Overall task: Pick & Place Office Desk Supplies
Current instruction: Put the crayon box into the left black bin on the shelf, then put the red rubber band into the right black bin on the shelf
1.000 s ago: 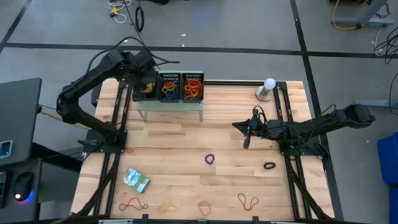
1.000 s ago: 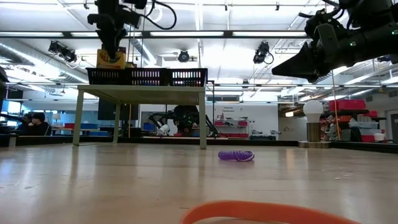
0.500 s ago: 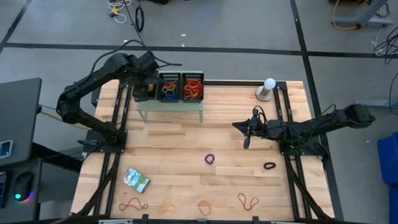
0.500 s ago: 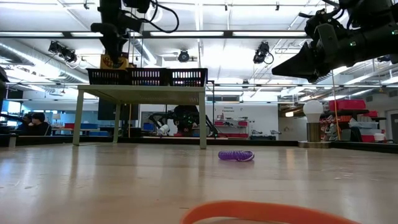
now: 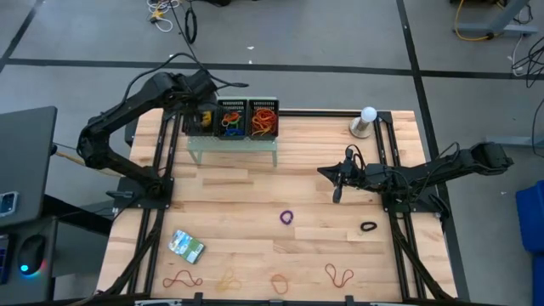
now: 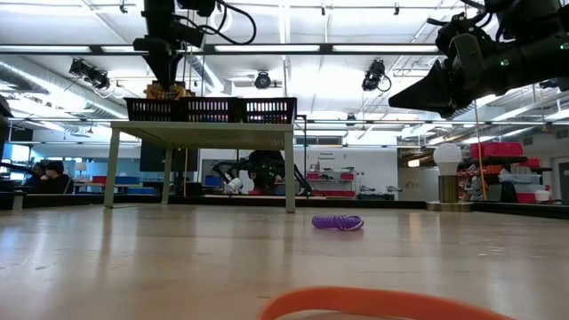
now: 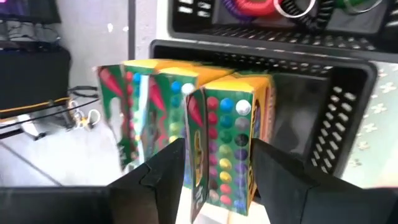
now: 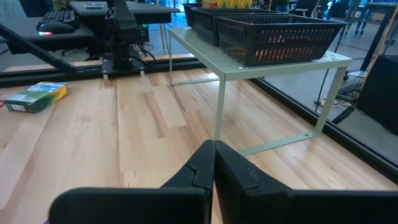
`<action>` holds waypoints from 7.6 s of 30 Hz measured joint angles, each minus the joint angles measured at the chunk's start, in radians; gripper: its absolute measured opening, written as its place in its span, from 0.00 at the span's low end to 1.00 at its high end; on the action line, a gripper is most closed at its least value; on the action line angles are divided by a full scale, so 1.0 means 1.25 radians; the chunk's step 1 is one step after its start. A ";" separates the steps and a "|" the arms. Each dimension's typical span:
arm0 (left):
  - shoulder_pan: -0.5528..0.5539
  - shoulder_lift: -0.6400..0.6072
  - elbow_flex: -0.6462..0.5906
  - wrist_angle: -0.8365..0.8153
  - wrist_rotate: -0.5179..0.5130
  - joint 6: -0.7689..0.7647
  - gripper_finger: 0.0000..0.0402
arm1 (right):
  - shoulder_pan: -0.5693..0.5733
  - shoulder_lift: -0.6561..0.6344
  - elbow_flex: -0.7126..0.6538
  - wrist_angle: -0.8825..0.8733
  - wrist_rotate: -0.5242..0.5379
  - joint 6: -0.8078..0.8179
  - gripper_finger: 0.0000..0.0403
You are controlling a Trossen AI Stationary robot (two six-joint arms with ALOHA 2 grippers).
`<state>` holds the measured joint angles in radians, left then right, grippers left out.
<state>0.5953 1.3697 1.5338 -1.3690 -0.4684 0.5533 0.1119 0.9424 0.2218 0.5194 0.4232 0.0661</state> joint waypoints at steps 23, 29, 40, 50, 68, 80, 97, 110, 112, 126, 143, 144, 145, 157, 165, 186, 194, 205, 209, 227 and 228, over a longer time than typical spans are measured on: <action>-0.180 -0.010 0.134 -0.111 -0.002 -0.406 0.20 | 0.000 0.000 0.000 0.000 -0.009 0.018 0.03; -0.302 -0.041 0.134 -0.064 -0.027 -0.491 0.02 | 0.000 0.000 0.000 0.000 -0.011 0.019 0.03; -0.460 -0.012 0.133 -0.165 -0.023 -0.636 0.08 | 0.000 0.000 0.000 0.000 -0.012 0.019 0.03; -0.472 -0.104 -0.115 -0.129 -0.042 -0.632 0.02 | 0.000 0.000 0.000 0.001 -0.012 0.018 0.03; -0.396 -0.161 -0.285 -0.017 -0.113 -0.598 0.02 | 0.000 0.000 0.000 0.013 -0.012 0.013 0.03; -0.396 -0.162 -0.285 -0.017 -0.239 -0.598 0.02 | 0.000 0.000 0.000 0.013 -0.012 0.012 0.03; -0.335 -0.162 -0.284 0.016 -0.339 -0.579 0.02 | 0.000 0.000 0.000 0.013 -0.012 0.011 0.03; -0.264 -0.162 -0.284 0.075 -0.381 -0.505 0.02 | 0.000 0.000 0.000 0.013 -0.012 0.011 0.03; -0.254 -0.162 -0.284 0.078 -0.382 -0.504 0.02 | 0.000 0.000 0.000 0.013 -0.012 0.011 0.03; -0.140 -0.162 -0.284 0.237 -0.366 -0.353 0.02 | 0.000 0.000 0.000 0.013 -0.012 0.011 0.03; -0.054 -0.162 -0.284 0.332 -0.268 -0.273 0.02 | 0.000 0.000 0.000 0.012 -0.012 0.011 0.03; -0.051 -0.162 -0.284 0.332 -0.258 -0.267 0.02 | 0.000 0.000 0.000 0.013 -0.012 0.011 0.03; -0.050 -0.162 -0.284 0.333 -0.254 -0.263 0.02 | 0.000 0.000 0.000 0.012 -0.012 0.011 0.03; -0.050 -0.163 -0.279 0.332 -0.246 -0.222 0.05 | 0.000 0.000 0.000 0.012 -0.012 0.011 0.03; -0.050 -0.162 -0.224 0.317 -0.233 -0.239 0.15 | 0.000 0.000 0.000 0.013 -0.012 0.011 0.03; -0.094 -0.175 -0.196 0.209 -0.149 -0.230 0.04 | 0.000 0.000 0.000 0.013 -0.011 0.011 0.03; -0.096 -0.198 -0.196 0.215 -0.148 -0.235 0.02 | 0.000 0.000 0.000 0.013 -0.012 0.011 0.03; -0.268 -0.249 -0.279 0.334 -0.092 -0.415 0.01 | 0.000 0.000 0.000 0.013 -0.012 0.006 0.03; -0.375 -0.262 -0.374 0.477 -0.099 -0.458 0.01 | 0.000 0.000 0.000 0.013 -0.012 0.006 0.03; -0.556 -0.094 -0.711 1.044 -0.015 -0.757 0.05 | 0.000 0.000 0.000 0.007 -0.109 0.027 0.03; -0.561 -0.079 -0.711 1.069 0.000 -0.723 0.04 | 0.000 0.000 0.000 0.007 -0.109 0.027 0.03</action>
<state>-0.1058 1.2703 0.6449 -0.0333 -0.4681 -0.3501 0.1120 0.9424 0.2214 0.5283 0.2874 0.1001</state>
